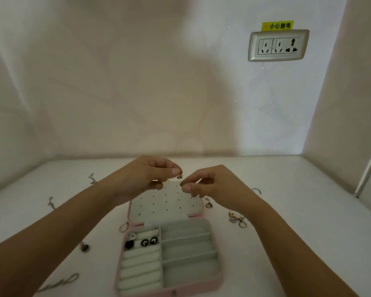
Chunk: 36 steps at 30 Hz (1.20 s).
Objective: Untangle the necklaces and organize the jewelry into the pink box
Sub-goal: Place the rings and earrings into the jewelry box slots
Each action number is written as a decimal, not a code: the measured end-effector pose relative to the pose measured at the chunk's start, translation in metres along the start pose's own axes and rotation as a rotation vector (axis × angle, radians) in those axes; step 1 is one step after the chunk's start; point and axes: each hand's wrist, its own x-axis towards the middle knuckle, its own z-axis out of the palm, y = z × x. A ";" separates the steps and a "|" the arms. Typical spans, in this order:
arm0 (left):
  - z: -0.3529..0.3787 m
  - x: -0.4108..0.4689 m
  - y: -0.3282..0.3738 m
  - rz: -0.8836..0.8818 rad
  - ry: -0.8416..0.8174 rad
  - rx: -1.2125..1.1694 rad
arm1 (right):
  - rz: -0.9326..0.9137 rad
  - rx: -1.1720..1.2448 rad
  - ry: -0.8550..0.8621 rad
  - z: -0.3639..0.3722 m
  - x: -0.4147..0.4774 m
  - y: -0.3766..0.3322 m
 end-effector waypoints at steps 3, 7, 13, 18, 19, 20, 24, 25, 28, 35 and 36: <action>-0.002 -0.015 -0.006 -0.012 -0.028 -0.015 | -0.069 0.081 -0.015 0.020 0.001 -0.008; -0.004 -0.030 -0.010 -0.038 -0.039 -0.095 | -0.093 0.161 0.016 0.035 0.001 -0.012; -0.005 -0.047 -0.015 -0.055 -0.014 -0.158 | -0.053 0.253 0.002 0.044 -0.002 -0.017; -0.010 -0.061 -0.020 0.000 0.122 -0.051 | -0.052 0.192 -0.022 0.052 -0.002 -0.019; -0.011 -0.064 -0.021 0.014 0.135 0.009 | -0.053 0.162 -0.022 0.055 -0.002 -0.018; -0.012 -0.067 -0.022 0.023 0.147 0.060 | -0.053 0.127 -0.025 0.058 -0.002 -0.018; -0.013 -0.077 -0.028 0.044 0.156 0.148 | -0.094 0.034 -0.072 0.066 -0.006 -0.017; -0.014 -0.079 -0.029 0.045 0.160 0.155 | -0.107 0.027 -0.083 0.067 -0.007 -0.018; -0.014 -0.084 -0.032 0.040 0.172 0.187 | -0.166 -0.014 -0.099 0.068 -0.007 -0.019; -0.022 -0.084 -0.039 -0.020 0.236 0.221 | -0.304 -0.300 -0.255 0.072 -0.005 -0.010; -0.025 -0.085 -0.040 -0.031 0.233 0.222 | -0.337 -0.361 -0.287 0.074 -0.005 -0.010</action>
